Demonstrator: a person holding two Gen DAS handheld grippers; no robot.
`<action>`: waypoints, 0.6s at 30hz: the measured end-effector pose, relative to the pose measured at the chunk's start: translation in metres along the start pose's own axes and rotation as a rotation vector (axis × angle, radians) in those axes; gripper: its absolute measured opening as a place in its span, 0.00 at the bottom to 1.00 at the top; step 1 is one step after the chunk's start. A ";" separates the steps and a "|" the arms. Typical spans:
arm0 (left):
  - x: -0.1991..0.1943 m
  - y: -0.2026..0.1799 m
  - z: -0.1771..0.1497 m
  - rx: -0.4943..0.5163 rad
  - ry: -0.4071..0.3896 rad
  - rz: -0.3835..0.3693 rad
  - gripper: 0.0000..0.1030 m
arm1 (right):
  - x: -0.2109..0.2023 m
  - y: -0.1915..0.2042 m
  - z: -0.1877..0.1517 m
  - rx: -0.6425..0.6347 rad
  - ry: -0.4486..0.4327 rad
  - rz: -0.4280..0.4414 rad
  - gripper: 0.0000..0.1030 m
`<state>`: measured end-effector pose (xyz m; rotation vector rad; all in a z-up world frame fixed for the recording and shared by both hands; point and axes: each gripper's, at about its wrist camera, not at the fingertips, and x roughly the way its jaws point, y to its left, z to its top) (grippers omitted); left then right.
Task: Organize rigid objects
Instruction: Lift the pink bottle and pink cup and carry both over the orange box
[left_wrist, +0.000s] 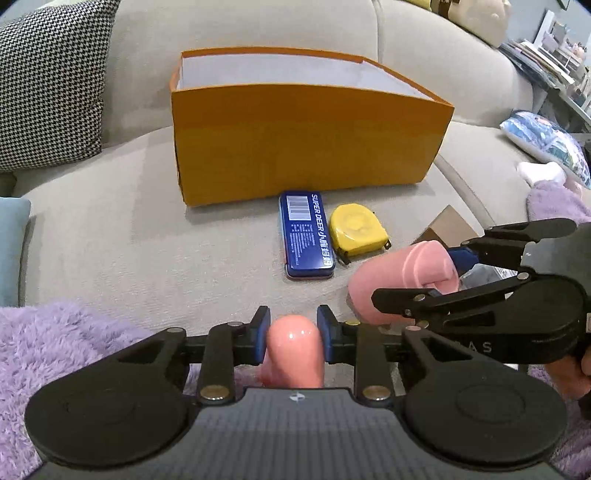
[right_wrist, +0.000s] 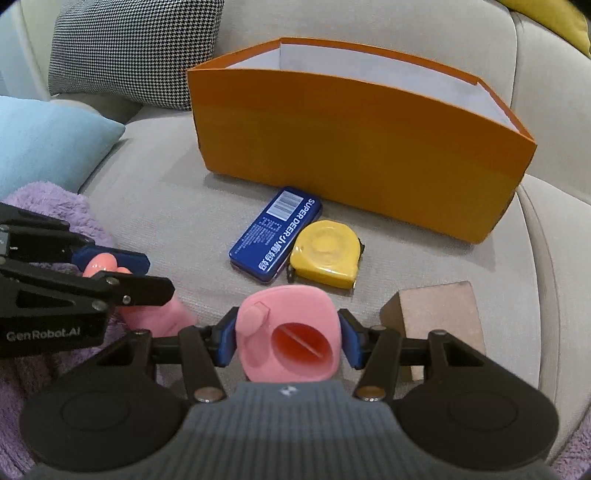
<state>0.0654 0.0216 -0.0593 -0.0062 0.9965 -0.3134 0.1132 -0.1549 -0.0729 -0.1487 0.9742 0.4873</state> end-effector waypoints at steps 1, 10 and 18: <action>-0.001 0.000 0.000 -0.003 -0.005 0.000 0.29 | -0.001 0.000 0.000 0.001 -0.005 0.002 0.55; -0.025 -0.006 0.014 -0.002 -0.098 -0.017 0.27 | -0.016 -0.002 0.009 -0.023 -0.051 0.024 0.54; -0.055 -0.013 0.060 0.030 -0.210 -0.070 0.27 | -0.049 -0.013 0.044 -0.140 -0.137 0.025 0.54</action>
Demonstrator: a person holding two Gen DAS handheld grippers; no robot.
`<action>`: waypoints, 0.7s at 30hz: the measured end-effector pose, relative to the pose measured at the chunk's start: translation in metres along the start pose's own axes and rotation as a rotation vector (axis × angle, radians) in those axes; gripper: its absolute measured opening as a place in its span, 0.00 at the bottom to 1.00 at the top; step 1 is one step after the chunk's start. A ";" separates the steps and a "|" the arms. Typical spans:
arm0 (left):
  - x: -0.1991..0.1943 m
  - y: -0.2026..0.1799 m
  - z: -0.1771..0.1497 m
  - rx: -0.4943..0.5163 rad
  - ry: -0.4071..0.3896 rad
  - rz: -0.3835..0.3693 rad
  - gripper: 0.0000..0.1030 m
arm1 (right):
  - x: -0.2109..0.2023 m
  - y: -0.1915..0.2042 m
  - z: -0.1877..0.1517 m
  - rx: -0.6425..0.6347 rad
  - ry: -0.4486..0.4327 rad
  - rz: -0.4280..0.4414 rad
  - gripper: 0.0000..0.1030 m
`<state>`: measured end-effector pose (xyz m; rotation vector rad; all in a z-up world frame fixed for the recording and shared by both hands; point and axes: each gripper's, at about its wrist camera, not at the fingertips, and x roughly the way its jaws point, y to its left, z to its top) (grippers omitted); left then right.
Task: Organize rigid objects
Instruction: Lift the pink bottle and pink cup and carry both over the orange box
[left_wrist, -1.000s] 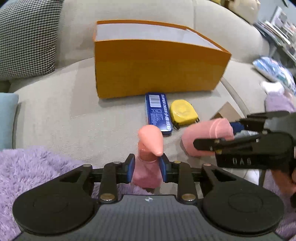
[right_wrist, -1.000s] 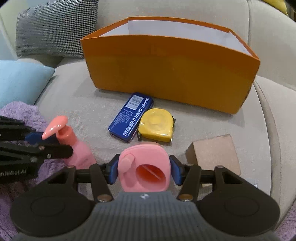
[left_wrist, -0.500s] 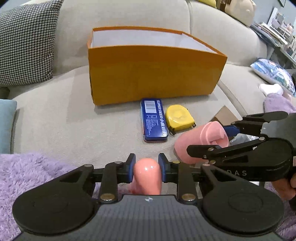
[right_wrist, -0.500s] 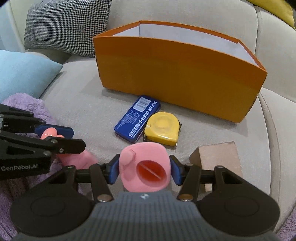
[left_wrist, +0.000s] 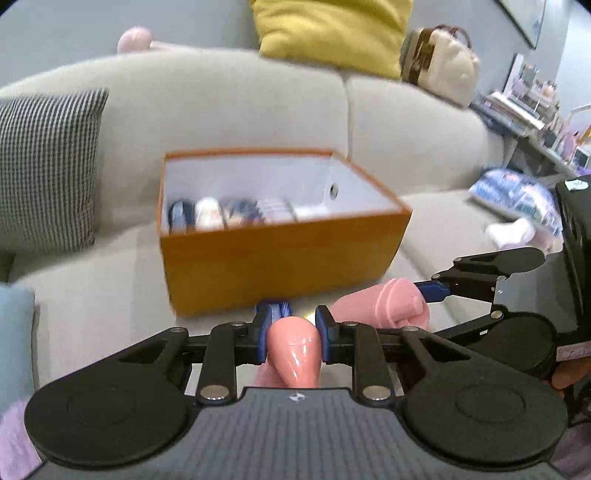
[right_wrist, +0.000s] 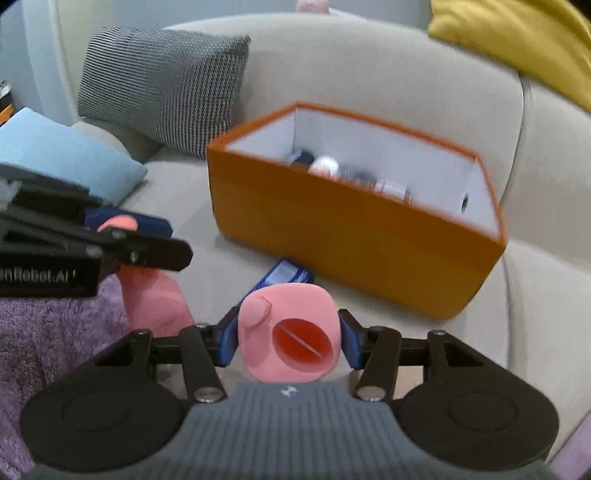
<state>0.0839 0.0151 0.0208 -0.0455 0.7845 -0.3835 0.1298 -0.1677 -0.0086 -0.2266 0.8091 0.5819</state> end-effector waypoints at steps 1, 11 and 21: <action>-0.001 -0.001 0.008 0.002 -0.011 -0.009 0.27 | -0.003 -0.003 0.007 -0.017 -0.011 -0.001 0.54; 0.019 0.004 0.091 0.074 -0.080 -0.081 0.27 | -0.013 -0.054 0.086 -0.176 -0.056 -0.004 0.54; 0.108 0.022 0.139 0.109 0.005 -0.126 0.27 | 0.069 -0.122 0.127 -0.299 0.116 -0.061 0.54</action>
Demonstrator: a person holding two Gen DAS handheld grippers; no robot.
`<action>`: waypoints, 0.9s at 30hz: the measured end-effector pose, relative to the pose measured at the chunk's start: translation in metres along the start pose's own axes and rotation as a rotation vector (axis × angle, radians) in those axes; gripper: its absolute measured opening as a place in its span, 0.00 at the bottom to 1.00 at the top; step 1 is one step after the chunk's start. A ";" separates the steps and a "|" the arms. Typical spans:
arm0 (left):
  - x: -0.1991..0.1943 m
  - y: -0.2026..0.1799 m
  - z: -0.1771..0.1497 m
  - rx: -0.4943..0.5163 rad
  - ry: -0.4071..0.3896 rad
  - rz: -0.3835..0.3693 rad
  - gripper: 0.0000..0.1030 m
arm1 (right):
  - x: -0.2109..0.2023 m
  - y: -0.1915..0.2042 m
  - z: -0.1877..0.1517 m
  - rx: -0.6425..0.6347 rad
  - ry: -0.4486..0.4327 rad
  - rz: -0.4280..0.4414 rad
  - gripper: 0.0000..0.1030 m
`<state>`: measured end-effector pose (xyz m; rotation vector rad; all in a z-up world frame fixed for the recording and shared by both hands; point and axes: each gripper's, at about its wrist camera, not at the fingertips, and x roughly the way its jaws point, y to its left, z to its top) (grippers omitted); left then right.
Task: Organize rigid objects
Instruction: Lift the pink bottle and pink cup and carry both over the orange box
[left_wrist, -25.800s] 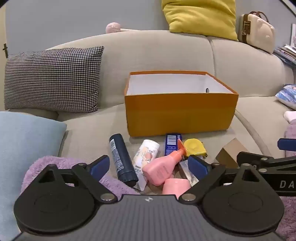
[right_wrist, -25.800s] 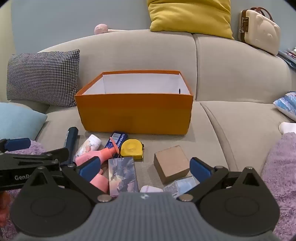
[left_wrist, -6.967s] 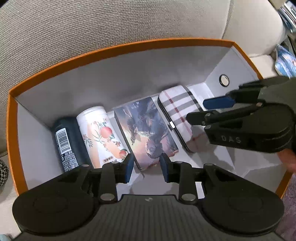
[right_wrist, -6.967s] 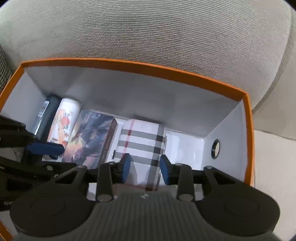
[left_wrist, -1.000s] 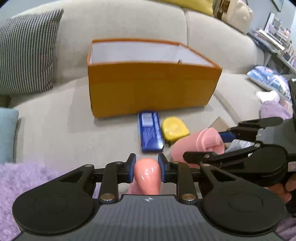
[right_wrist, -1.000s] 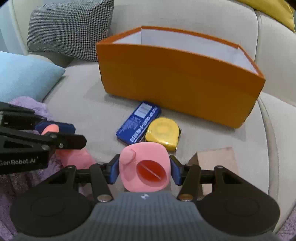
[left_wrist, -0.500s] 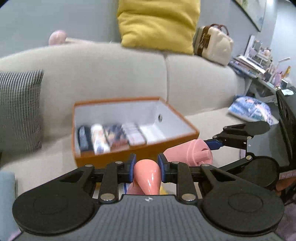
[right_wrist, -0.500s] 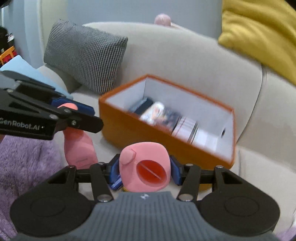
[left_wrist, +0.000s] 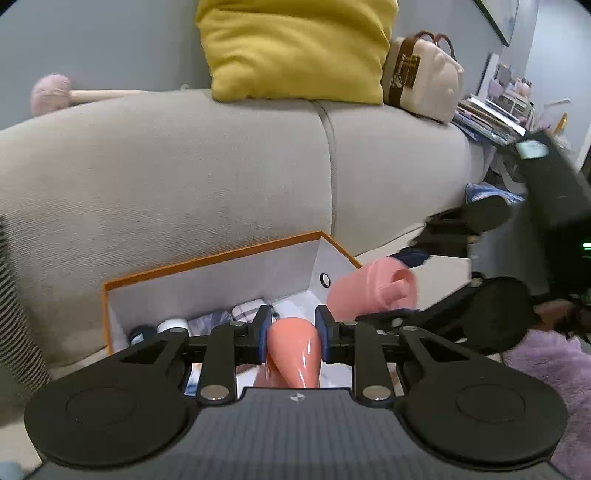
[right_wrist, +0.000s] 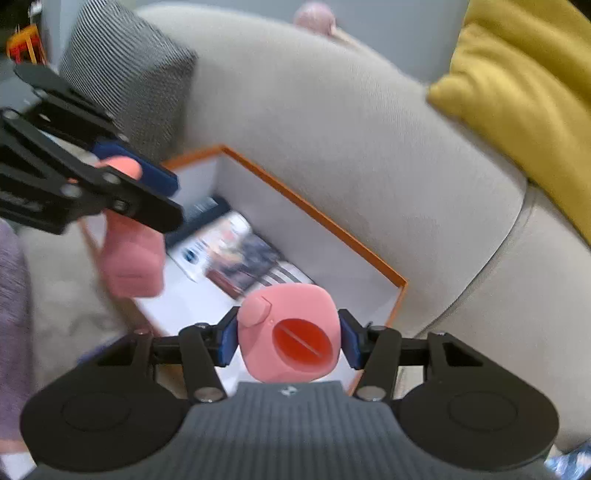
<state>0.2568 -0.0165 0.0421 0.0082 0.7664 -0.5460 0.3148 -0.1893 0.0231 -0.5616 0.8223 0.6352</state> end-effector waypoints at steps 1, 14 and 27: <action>0.007 0.003 0.003 -0.011 0.006 -0.014 0.28 | 0.012 -0.005 0.002 -0.016 0.019 0.005 0.54; 0.071 0.023 0.017 -0.026 0.040 -0.037 0.27 | 0.121 -0.028 0.014 -0.166 0.182 0.101 0.54; 0.090 0.032 0.015 -0.059 0.081 -0.045 0.27 | 0.118 -0.031 0.013 -0.291 0.171 0.042 0.60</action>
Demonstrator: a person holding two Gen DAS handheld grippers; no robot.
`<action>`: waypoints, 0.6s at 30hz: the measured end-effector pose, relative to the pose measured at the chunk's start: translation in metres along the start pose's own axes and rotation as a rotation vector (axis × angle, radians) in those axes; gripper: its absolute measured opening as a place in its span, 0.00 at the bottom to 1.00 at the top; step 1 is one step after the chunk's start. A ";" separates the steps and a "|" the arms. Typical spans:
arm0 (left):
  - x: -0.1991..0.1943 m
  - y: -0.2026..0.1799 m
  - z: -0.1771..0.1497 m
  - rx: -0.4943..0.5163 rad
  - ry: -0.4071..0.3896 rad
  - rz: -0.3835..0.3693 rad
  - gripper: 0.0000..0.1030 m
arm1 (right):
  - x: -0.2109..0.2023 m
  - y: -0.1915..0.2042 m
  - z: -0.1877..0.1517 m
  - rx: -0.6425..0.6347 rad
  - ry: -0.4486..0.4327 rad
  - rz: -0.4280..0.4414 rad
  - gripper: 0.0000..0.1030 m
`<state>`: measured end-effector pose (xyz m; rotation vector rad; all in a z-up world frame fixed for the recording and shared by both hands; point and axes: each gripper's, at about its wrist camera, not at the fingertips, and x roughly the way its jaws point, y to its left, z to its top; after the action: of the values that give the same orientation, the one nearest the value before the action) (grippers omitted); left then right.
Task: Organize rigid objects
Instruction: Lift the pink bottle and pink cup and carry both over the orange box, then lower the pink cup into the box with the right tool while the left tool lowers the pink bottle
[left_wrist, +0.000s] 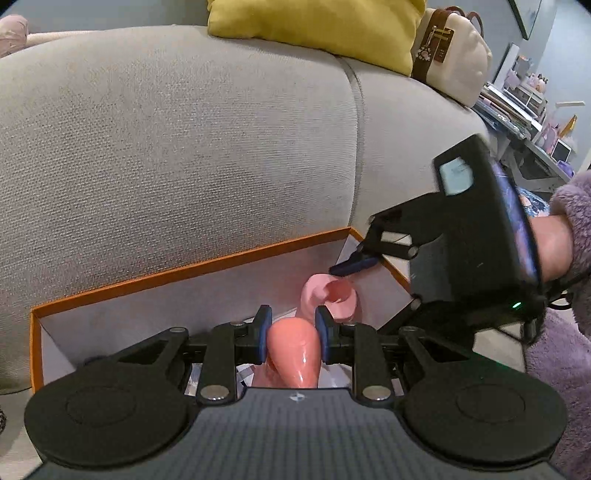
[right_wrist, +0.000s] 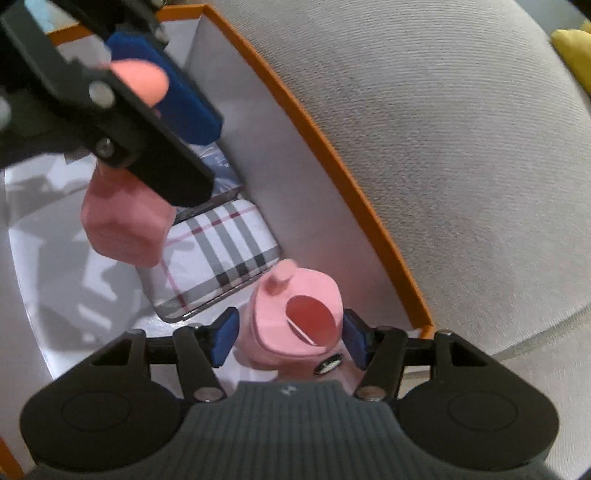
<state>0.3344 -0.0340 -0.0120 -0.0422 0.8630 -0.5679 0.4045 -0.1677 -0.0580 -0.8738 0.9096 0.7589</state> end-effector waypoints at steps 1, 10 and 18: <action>0.003 -0.001 0.004 -0.005 0.001 -0.001 0.27 | -0.003 -0.001 -0.001 0.001 -0.006 -0.009 0.58; 0.000 0.001 0.001 -0.032 0.004 -0.006 0.27 | -0.018 0.001 -0.011 -0.013 -0.004 -0.035 0.38; 0.002 -0.006 0.006 -0.040 0.003 -0.011 0.27 | -0.019 0.007 -0.005 0.014 -0.035 -0.029 0.25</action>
<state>0.3370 -0.0412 -0.0084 -0.0819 0.8775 -0.5608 0.3887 -0.1722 -0.0452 -0.8574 0.8684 0.7405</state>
